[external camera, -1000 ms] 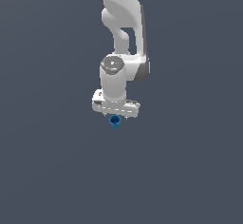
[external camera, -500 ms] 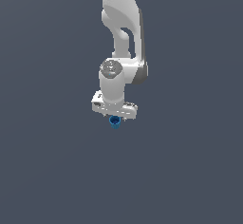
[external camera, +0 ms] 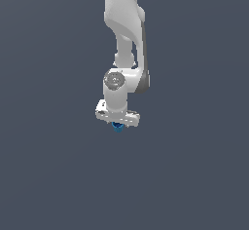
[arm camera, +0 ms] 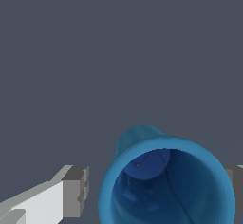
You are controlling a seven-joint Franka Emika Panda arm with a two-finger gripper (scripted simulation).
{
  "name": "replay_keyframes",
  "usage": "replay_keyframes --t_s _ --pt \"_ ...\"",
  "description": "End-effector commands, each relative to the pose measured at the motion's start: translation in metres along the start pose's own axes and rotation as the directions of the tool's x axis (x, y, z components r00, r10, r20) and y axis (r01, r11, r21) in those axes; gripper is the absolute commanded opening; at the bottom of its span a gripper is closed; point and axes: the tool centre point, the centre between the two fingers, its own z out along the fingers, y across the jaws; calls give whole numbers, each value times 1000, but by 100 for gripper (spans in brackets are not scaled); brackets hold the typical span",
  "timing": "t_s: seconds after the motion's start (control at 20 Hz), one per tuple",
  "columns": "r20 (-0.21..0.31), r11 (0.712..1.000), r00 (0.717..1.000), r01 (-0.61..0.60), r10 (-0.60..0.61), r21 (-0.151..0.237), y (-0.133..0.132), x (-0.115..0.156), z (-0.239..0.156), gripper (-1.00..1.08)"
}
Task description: Pick up the object and move it to a goal position.
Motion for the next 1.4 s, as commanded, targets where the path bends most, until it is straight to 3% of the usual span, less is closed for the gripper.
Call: replay_keyframes --t_s 0.0,0.15,0.2,0.9,1.15,1.35 --pt "-1 1000 1000 -1 1 0 0 1 7 100" --pt "-1 1000 1000 -1 1 0 0 1 9 100" --pt "-1 1000 1000 -1 1 0 0 1 9 -100" --pt "-19 1000 1000 -7 7 2 2 9 3 -100" --pt "-88 1000 996 -30 31 6 11 38 -20 -100" --pt "-187 998 980 -63 65 16 26 76 -56 -100"
